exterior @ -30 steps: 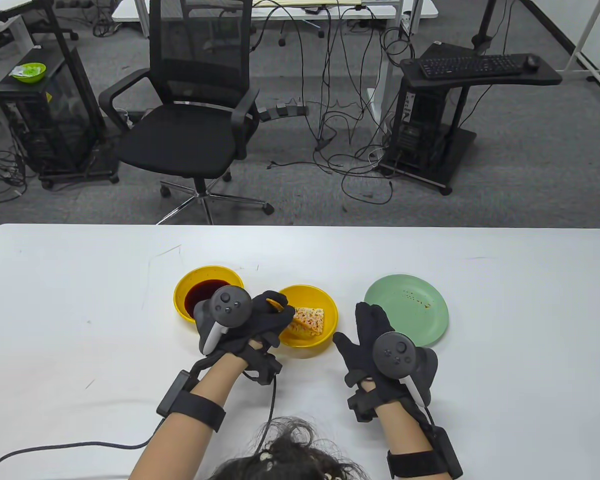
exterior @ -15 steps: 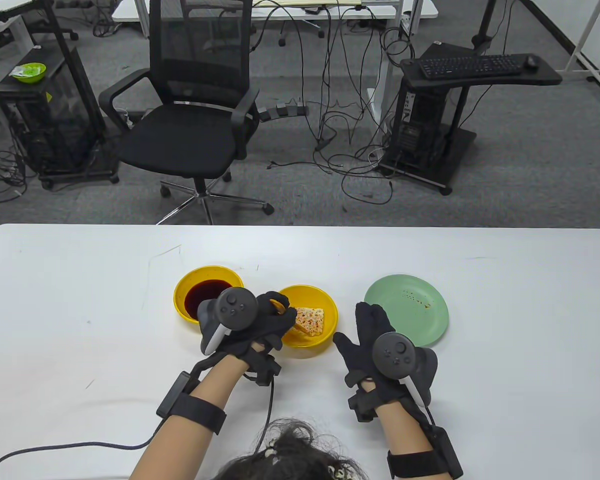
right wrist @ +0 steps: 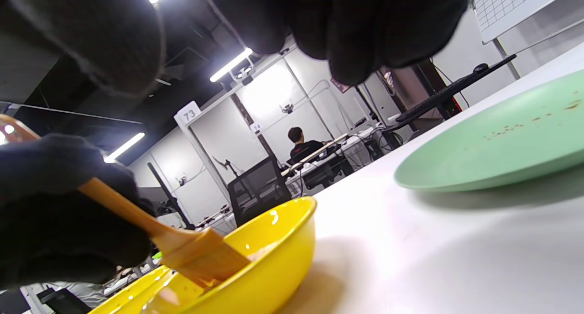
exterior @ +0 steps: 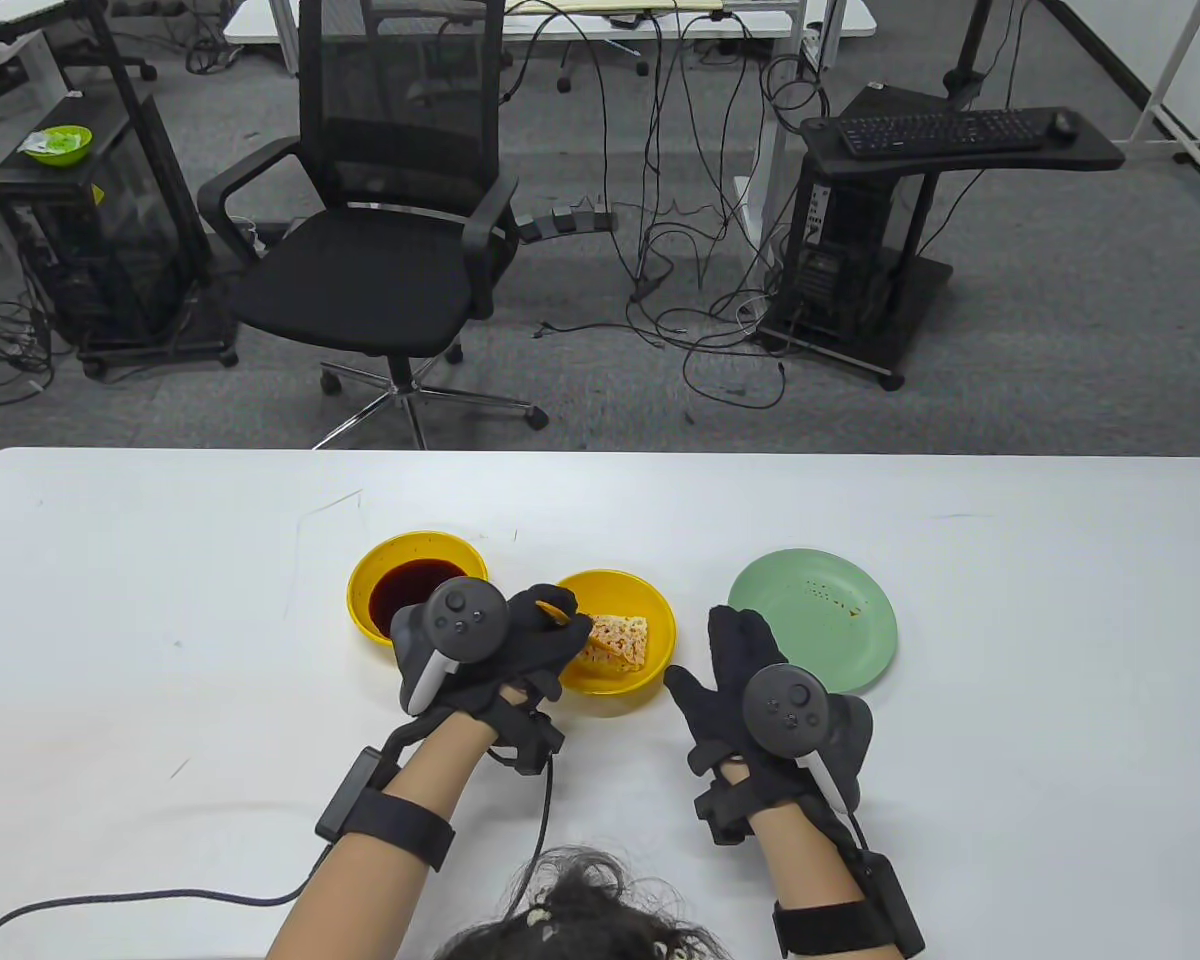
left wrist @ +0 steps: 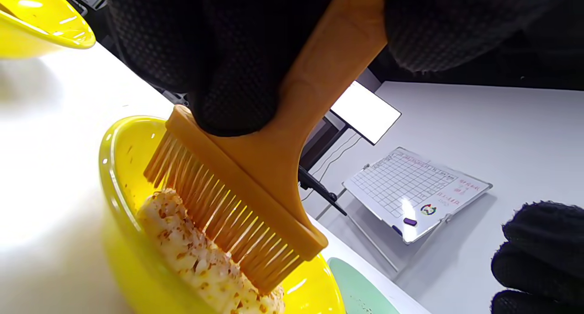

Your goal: Dip brush into soy sauce and glaze onto rice cake

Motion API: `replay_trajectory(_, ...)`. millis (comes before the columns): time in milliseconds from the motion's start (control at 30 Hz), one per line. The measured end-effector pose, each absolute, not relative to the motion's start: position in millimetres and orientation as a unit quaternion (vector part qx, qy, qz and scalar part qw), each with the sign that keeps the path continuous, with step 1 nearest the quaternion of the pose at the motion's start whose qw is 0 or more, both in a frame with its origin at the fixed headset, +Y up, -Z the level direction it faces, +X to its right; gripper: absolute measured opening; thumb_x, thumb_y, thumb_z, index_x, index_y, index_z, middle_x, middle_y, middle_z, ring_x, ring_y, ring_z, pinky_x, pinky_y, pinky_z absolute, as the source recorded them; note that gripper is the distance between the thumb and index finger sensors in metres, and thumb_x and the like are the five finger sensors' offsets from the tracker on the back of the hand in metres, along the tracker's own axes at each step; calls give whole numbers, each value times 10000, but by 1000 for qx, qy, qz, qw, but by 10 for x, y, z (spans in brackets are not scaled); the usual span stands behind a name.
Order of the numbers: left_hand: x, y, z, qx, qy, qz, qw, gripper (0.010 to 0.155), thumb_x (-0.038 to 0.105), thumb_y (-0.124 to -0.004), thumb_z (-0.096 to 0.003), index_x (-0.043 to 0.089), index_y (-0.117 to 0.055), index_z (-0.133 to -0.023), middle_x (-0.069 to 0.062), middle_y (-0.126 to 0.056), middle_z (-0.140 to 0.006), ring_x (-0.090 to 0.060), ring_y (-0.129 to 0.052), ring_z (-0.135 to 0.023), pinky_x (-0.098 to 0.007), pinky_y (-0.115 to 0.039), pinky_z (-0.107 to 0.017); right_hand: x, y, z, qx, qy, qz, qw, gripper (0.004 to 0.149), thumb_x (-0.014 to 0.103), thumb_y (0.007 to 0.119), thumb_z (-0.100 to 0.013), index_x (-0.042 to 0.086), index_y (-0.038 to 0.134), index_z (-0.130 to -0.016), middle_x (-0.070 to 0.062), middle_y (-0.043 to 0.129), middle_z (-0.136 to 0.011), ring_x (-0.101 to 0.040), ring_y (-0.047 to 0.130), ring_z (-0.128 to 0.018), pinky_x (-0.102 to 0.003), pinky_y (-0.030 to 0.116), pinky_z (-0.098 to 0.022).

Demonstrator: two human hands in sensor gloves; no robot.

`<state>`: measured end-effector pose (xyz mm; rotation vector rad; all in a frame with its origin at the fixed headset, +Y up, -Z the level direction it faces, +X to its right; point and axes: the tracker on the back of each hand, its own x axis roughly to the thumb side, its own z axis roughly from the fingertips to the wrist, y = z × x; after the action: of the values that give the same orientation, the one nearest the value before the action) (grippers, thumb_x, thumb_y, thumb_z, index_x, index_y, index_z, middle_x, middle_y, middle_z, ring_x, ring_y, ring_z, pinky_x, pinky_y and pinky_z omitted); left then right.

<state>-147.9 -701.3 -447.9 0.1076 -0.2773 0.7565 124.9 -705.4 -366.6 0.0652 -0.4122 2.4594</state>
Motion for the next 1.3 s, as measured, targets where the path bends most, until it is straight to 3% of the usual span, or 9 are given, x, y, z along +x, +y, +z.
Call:
replay_trajectory(100,-1480,-7047,-4473,43,-134,414,899,466,541,-846,-433,317,-823,-842,-99,-917,-913,-261,-1096,-669,-404,-885,-542,1227,-7033,-3646,30,-162,934,317,761,539,840,-479,109,594,-1056,-246,598,-1101,-494,747,-903,-594,695,-615)
replay_trajectory(267,-1634,-6953,-4346,101,-129,471,867,397,511,-891,-418,368,-867,-787,-81,-917,-920,-245,-1098,-651,-398,-886,-536,1188,-7014,-3630,40,-163,932,321,755,543,831,-483,109,596,-1055,-245,602,-1099,-493,748,-902,-590,697,-614)
replay_trajectory(467,-1893,-6834,-3997,233,-139,395,878,425,489,-916,-364,362,-899,-769,-54,-980,-867,-185,-1155,-635,-338,-950,-518,1027,-7017,-3593,71,-165,931,319,749,543,831,-481,113,603,-1051,-236,613,-1096,-482,761,-897,-585,704,-612)
replay_trajectory(567,-1912,-6879,-3845,262,-146,365,881,449,476,-910,-366,341,-894,-794,-70,-976,-874,-185,-1157,-648,-334,-955,-522,897,-7005,-3540,98,-171,927,319,746,548,828,-481,123,601,-1051,-225,625,-1093,-470,771,-896,-579,711,-611)
replay_trajectory(1000,-1419,-6823,-3579,310,-221,166,910,454,412,-858,-411,317,-862,-854,-88,-966,-884,-202,-1152,-649,-346,-945,-522,455,-6735,-3180,214,-234,888,333,627,490,827,-492,257,627,-1038,-116,726,-1065,-353,875,-852,-513,776,-593)
replay_trajectory(1300,-1304,-6790,-3549,306,-218,164,912,464,411,-861,-412,285,-869,-859,-96,-970,-878,-207,-1153,-643,-351,-944,-518,436,-6713,-3156,218,-269,881,321,490,441,852,-480,253,784,-928,-73,841,-984,-297,956,-778,-460,829,-559)
